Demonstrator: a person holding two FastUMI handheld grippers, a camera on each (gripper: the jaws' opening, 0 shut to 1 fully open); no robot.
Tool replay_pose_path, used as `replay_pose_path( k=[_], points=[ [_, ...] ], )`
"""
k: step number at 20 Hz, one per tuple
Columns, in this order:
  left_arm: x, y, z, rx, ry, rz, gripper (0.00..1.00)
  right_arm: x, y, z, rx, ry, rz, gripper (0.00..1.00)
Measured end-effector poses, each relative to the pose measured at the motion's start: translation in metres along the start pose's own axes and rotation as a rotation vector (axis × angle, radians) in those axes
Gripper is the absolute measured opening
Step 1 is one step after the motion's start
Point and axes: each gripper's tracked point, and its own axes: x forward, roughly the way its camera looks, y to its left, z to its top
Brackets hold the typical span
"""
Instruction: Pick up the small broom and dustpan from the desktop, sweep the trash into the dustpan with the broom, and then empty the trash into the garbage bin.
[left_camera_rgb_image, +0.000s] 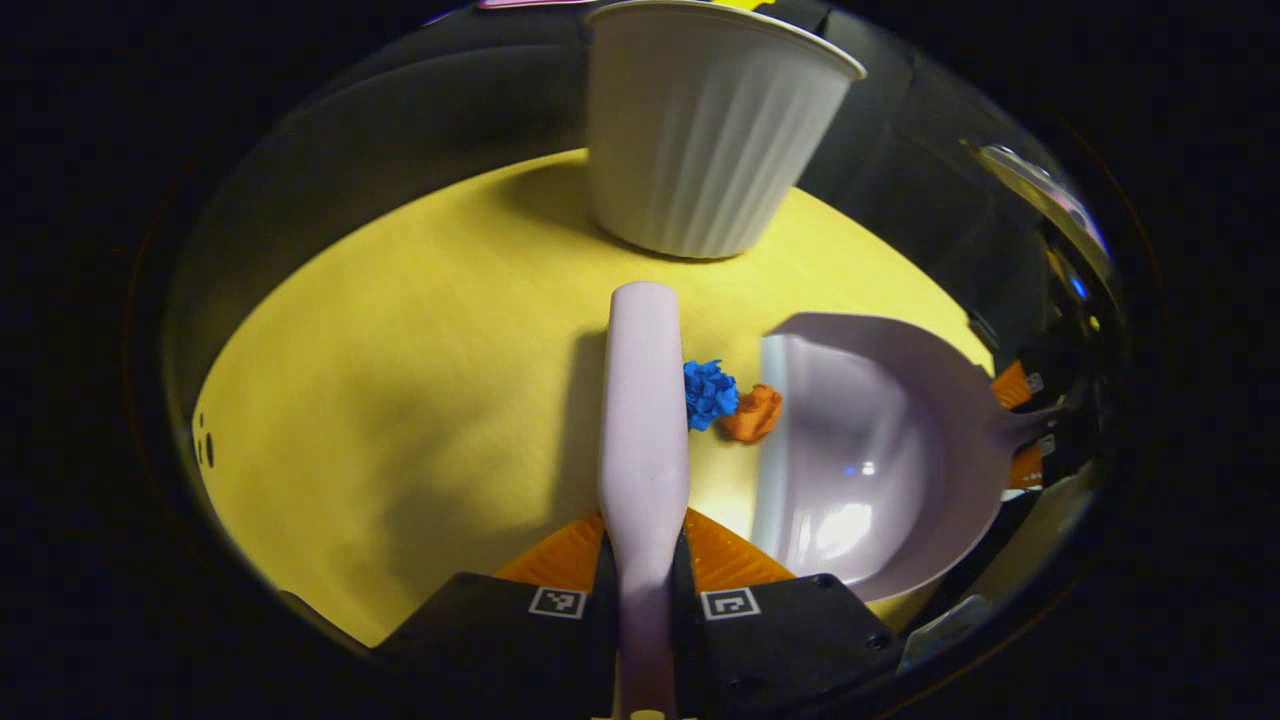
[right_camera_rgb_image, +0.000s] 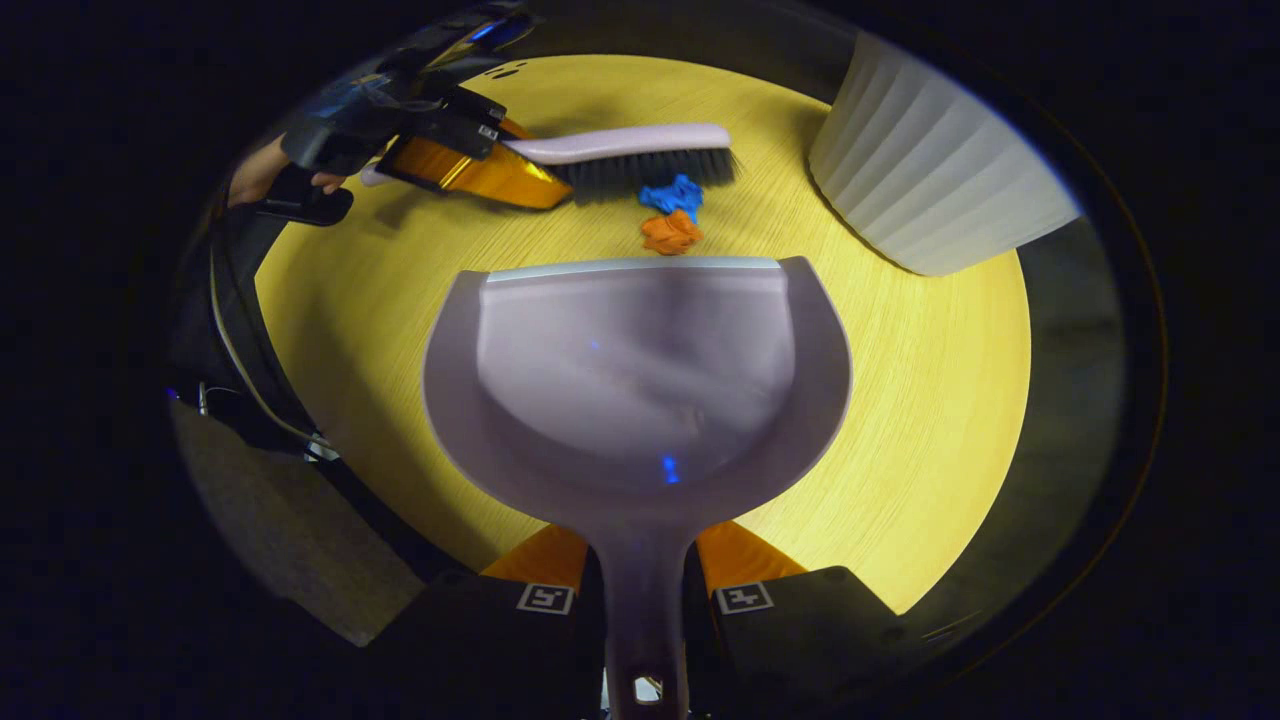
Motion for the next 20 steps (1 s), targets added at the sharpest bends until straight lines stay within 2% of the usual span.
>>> replay_pose_path(
  k=[1, 2, 4, 5, 6, 8, 9, 11, 13, 14, 15, 17, 18, 20],
  points=[
    [-0.008, -0.024, -0.001, 0.014, 0.011, -0.106, 0.25, 0.001, -0.001, 0.002, -0.005, -0.018, -0.005, 0.36],
    [-0.017, -0.039, 0.000, 0.001, 0.013, -0.135, 0.28, 0.005, -0.001, 0.006, 0.004, -0.051, -0.010, 0.36],
    [-0.027, -0.041, 0.002, -0.020, 0.002, -0.096, 0.27, 0.008, 0.000, 0.007, 0.033, -0.075, -0.020, 0.36],
    [-0.035, -0.042, 0.005, -0.033, -0.017, -0.069, 0.27, 0.009, 0.002, 0.006, 0.049, -0.088, -0.025, 0.40],
    [-0.048, -0.040, 0.010, -0.055, -0.043, -0.027, 0.27, 0.009, 0.003, 0.005, 0.065, -0.110, -0.034, 0.36],
    [-0.090, -0.025, 0.016, -0.104, -0.130, 0.095, 0.26, 0.003, 0.006, 0.004, 0.085, -0.160, -0.054, 0.40],
    [-0.108, -0.017, 0.013, -0.127, -0.163, 0.152, 0.26, -0.005, 0.008, 0.005, 0.105, -0.166, -0.053, 0.36],
    [-0.127, -0.005, 0.000, -0.158, -0.189, 0.217, 0.27, -0.025, 0.005, 0.002, 0.147, -0.156, -0.065, 0.40],
    [-0.139, -0.001, -0.020, -0.210, -0.190, 0.235, 0.27, -0.056, -0.001, 0.001, 0.214, -0.167, -0.080, 0.36],
    [-0.143, -0.003, -0.027, -0.242, -0.192, 0.233, 0.27, -0.073, -0.007, 0.003, 0.251, -0.185, -0.082, 0.40],
    [-0.143, -0.005, -0.037, -0.267, -0.192, 0.230, 0.25, -0.091, -0.016, 0.000, 0.281, -0.205, -0.090, 0.36],
    [-0.142, -0.003, -0.058, -0.291, -0.182, 0.231, 0.27, -0.130, -0.043, 0.002, 0.318, -0.246, -0.149, 0.36],
    [-0.139, -0.005, -0.072, -0.295, -0.171, 0.228, 0.27, -0.155, -0.054, 0.007, 0.332, -0.263, -0.184, 0.40],
    [-0.140, -0.006, -0.101, -0.303, -0.153, 0.219, 0.27, -0.198, -0.072, 0.020, 0.362, -0.299, -0.225, 0.36]
  ],
)
